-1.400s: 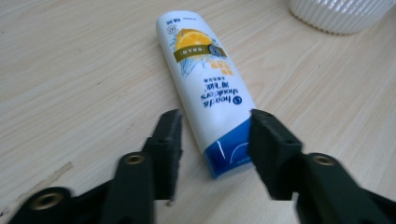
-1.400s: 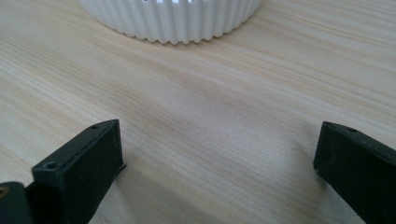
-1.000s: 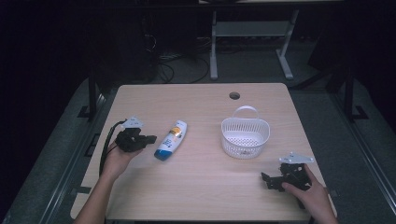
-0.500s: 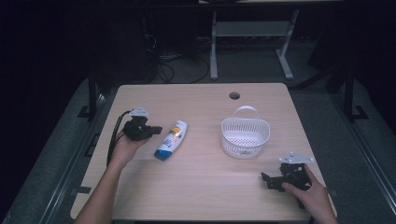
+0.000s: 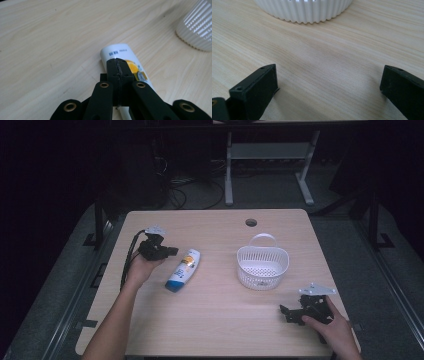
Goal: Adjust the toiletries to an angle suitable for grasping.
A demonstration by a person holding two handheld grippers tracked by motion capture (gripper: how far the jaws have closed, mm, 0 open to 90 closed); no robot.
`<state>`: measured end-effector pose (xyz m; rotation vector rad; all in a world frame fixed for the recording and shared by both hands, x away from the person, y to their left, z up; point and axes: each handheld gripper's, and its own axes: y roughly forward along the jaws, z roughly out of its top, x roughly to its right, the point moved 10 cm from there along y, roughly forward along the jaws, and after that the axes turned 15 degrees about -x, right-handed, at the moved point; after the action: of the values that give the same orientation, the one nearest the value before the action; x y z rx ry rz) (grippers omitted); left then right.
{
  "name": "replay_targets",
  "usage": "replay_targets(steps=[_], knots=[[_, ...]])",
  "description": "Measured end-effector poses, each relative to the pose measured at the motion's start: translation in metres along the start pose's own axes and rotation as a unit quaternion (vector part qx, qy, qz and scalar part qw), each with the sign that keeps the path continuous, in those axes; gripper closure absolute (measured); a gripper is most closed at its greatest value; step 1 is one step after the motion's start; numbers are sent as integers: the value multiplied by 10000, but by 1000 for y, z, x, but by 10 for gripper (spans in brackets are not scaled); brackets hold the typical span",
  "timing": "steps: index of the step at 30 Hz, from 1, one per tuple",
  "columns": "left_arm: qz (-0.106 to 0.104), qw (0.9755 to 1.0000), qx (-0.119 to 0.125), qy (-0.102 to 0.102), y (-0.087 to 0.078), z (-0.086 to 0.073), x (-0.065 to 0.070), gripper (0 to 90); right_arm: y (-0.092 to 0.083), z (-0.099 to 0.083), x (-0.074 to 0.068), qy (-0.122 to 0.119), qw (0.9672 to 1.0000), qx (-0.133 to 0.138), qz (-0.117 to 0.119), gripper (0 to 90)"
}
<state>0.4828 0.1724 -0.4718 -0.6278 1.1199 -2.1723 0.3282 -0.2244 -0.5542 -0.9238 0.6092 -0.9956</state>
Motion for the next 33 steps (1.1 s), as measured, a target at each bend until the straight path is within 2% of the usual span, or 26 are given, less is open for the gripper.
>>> replay_targets(steps=[6, 8, 10, 14, 15, 17, 19, 27, 33], knots=[[80, 9999, -119, 26, 9, 8, -6, 900, 0, 0, 0, -1, 10000, -1, 0, 8], [38, 10000, -66, -8, 11, 12, -7, 900, 0, 0, 0, -2, 10000, 0, 0, 8], [102, 9998, -148, 20, 15, 14, -9, 900, 0, 0, 0, 1, 10000, 1, 1, 8], [127, 9998, -122, 11, 20, 23, -12, 900, 0, 0, 0, 1, 10000, 1, 1, 9], [93, 9999, -119, -26, 22, 25, -13, 900, 0, 0, 0, -1, 10000, 0, -1, 9], [158, 9997, -173, -31, 26, 27, -16, 900, 0, 0, 0, -1, 10000, 0, 0, 9], [125, 9998, -125, -92, 31, 30, -17, 900, 0, 0, 0, -11, 10000, -3, -6, 8], [227, 9993, -280, -87, 52, 29, -22, 900, 0, 0, 0, -10, 10000, -1, -4, 9], [190, 9988, -377, -231, 62, 25, -26, 900, 0, 0, 0, -3, 10000, 0, 4, 8]])
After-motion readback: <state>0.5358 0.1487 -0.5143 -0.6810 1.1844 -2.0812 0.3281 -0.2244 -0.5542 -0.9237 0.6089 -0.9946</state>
